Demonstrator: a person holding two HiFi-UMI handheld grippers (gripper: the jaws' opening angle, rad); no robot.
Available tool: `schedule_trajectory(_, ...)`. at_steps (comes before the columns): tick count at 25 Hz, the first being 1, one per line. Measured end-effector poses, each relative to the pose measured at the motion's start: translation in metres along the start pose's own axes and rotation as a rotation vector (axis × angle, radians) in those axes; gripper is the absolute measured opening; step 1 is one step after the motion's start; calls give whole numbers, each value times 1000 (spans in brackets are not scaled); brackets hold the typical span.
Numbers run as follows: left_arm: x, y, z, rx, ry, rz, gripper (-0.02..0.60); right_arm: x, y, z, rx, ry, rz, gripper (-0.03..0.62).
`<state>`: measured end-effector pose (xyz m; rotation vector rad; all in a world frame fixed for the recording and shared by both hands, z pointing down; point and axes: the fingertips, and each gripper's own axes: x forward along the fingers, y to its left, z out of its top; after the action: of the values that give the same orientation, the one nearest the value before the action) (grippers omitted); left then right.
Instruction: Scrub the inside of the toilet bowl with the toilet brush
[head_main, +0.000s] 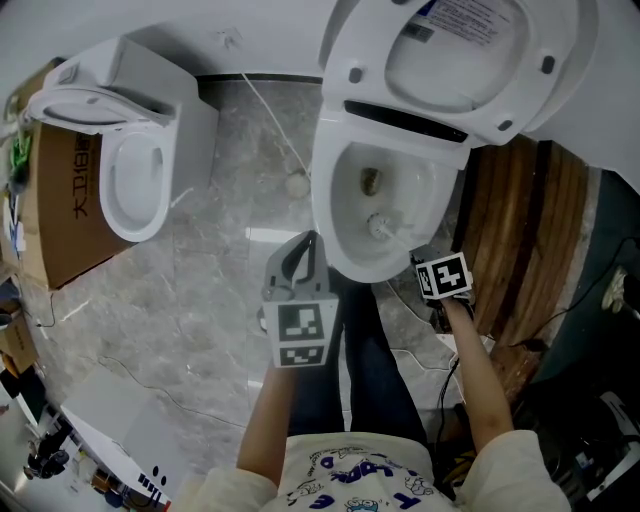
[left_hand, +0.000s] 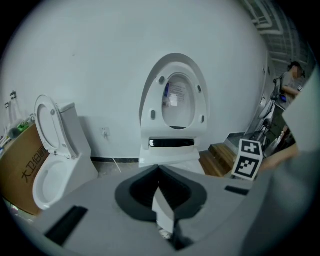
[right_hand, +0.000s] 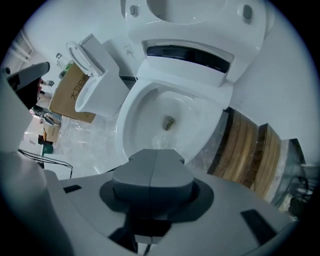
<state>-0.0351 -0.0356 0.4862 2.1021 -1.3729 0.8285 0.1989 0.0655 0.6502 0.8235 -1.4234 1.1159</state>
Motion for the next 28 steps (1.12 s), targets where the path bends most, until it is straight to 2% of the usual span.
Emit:
schedule_trajectory(8,-1,-3,0,1,-2,1,2,-1,-29,27,-220,-47,-174,168)
schedule_trajectory(14,0,-1,0,0,-5,7,2,-9,-49,56,-385,-93,-342,167)
schedule_trajectory(22,1,1,-2,-6,0,11,2,-21,-58,94,-562,-144,-480,169)
schedule_trajectory(25,2,2,-5,-11,7,12,2,-25,-54,109,-598,-181,-516,169)
schedule_trajectory(28,3,3,-6,-14,9,15,2,-25,-46,121,-561,-222,-516,169)
